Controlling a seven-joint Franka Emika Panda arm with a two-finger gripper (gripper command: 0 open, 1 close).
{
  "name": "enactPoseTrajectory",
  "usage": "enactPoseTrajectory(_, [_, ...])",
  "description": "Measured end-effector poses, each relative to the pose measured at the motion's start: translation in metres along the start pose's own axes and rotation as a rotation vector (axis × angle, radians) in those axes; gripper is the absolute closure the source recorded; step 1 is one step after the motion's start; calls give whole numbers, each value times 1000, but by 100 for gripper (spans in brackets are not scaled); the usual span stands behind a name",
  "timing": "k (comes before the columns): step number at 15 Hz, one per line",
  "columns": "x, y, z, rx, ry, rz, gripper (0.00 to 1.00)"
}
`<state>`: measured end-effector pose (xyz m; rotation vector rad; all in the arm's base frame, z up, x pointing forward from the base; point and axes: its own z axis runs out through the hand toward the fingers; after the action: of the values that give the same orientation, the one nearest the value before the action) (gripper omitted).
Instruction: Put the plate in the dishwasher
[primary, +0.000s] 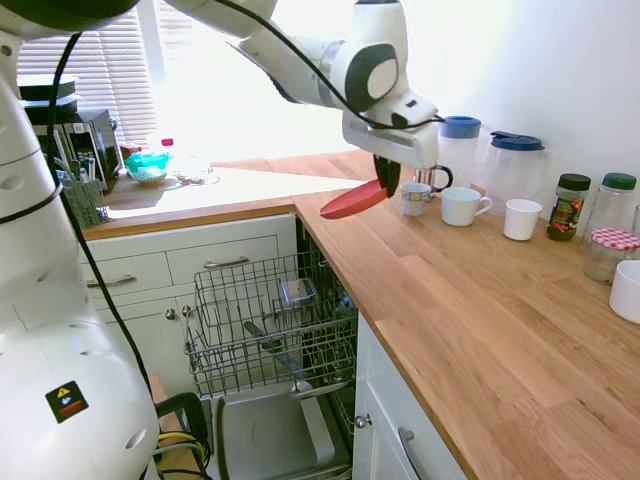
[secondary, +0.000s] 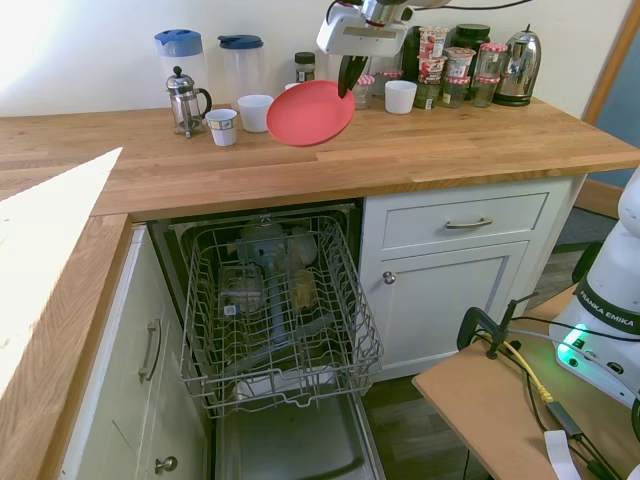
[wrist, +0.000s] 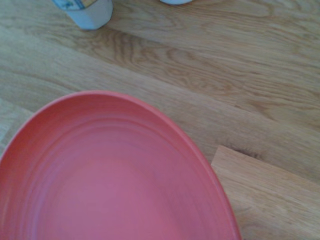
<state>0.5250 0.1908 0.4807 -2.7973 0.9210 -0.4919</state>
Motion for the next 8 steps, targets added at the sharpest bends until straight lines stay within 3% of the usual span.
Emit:
enactPoseTrajectory(3, [-91,-29,27,-51,111,-157,100])
enactPoseTrajectory(6, [-209,-53,28,-12,222,-317,100])
enactPoseTrajectory(8, [-257,-57,31,25,317,-382,100])
